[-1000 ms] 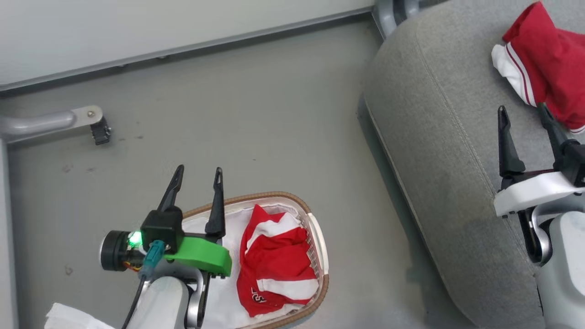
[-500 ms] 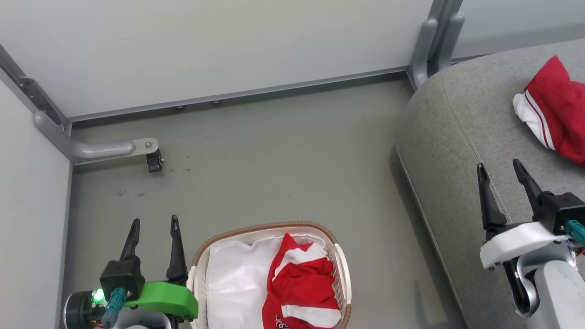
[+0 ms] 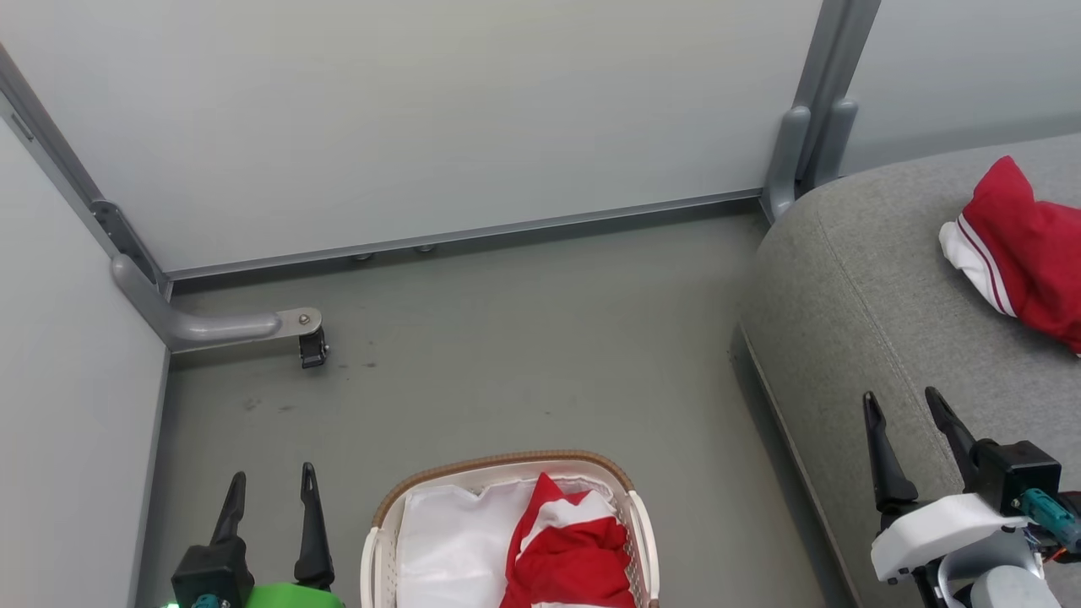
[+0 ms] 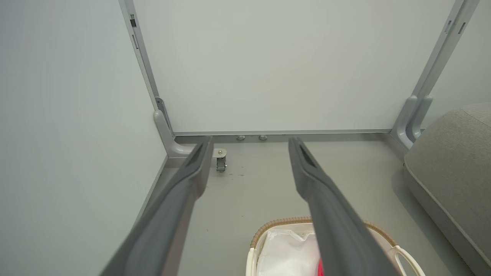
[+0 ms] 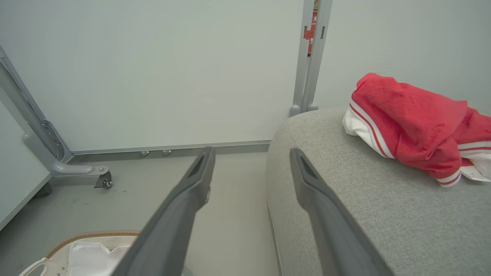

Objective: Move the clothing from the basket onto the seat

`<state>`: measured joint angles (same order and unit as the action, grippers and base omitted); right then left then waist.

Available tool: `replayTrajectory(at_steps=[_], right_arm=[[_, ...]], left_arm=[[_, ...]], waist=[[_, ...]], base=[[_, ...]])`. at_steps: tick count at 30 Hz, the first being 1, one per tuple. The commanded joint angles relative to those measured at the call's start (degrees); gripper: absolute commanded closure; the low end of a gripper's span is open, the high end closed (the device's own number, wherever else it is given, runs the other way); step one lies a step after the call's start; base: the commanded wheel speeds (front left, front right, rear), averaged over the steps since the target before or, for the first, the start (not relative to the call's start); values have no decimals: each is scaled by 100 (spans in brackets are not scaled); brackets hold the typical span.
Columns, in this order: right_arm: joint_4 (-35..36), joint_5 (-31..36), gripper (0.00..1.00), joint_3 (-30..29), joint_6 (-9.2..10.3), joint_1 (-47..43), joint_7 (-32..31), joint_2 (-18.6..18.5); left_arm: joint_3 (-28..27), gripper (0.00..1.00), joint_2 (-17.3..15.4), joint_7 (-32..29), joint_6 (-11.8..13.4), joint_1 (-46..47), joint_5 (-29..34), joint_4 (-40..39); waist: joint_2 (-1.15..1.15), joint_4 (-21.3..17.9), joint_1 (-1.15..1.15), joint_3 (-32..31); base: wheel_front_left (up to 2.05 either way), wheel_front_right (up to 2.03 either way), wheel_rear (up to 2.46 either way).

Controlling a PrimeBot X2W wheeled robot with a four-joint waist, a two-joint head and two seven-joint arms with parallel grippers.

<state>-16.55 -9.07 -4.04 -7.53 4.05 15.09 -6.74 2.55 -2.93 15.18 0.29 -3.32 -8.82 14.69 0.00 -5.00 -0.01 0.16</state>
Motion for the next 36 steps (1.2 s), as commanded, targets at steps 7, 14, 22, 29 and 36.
replayTrajectory(at_steps=[7, 14, 22, 29, 36], right_arm=[[64, -9, 0, 62, 8, -54, 10, -16], [152, -76, 0, 193, 8, 239, 10, -33], [316, -152, 0, 395, 8, 817, 10, -28], [514, -226, 0, 571, 8, 1299, 10, 60], [637, -313, 0, 709, 8, 1658, 10, 194]], left_arm=[[130, 0, 0, -5, 32, -155, -152, 59], [555, 0, -6, -4, 0, 254, -301, 341], [1138, 0, -6, -5, -101, 979, -493, 973], [1607, 0, -15, -5, -229, 1741, -578, 1761], [1971, 0, -19, -5, -441, 2551, -719, 2806]], waist=[[0, -61, 1, 70], [0, -223, 1, 616], [0, -597, 1, 1479], [0, -980, 1, 2227], [0, -1295, 1, 2893]], base=[[0, 0, 0], [0, 0, 0], [0, 0, 0], [0, 0, 0], [0, 0, 0]])
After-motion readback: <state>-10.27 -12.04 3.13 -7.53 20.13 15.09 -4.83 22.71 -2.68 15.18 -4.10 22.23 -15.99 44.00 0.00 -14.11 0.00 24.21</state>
